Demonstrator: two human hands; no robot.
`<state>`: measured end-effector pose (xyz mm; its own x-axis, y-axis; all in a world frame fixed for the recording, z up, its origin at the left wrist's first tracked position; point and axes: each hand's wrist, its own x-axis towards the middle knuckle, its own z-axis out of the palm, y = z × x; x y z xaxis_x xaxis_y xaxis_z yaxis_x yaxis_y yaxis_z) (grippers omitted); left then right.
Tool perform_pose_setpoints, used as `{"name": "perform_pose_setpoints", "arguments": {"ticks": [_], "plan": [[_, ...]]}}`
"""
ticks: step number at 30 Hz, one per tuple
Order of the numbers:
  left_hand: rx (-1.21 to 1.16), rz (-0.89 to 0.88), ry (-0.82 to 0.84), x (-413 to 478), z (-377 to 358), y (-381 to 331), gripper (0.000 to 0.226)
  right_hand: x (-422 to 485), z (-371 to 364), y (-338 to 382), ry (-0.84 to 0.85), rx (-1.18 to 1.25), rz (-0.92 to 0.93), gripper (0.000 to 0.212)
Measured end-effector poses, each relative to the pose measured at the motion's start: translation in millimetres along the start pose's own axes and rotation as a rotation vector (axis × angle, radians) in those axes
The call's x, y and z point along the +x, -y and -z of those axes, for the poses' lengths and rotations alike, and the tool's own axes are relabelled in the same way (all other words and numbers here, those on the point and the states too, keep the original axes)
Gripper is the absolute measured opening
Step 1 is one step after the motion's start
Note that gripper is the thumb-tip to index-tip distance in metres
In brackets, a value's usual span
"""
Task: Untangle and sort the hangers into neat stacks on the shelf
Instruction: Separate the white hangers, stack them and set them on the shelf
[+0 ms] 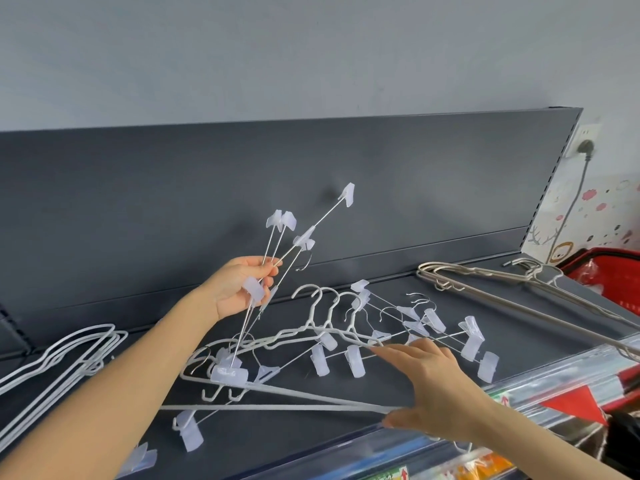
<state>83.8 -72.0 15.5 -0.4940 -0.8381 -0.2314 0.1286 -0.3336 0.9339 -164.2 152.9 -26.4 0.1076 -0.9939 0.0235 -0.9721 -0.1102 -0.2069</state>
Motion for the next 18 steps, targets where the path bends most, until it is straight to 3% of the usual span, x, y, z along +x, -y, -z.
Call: {"name": "perform_pose_setpoints", "arguments": {"ticks": [8,12,18], "plan": [[0.023,-0.03,-0.027,-15,8,-11,0.013,16,-11,-7,0.114,0.012,-0.096,0.101],[-0.055,-0.06,-0.014,-22,9,-10,0.013,29,-20,-6,0.228,-0.041,-0.087,0.108],[-0.237,-0.162,-0.035,-27,19,-10,0.012,33,-27,-5,0.223,-0.093,-0.078,0.109]]}}
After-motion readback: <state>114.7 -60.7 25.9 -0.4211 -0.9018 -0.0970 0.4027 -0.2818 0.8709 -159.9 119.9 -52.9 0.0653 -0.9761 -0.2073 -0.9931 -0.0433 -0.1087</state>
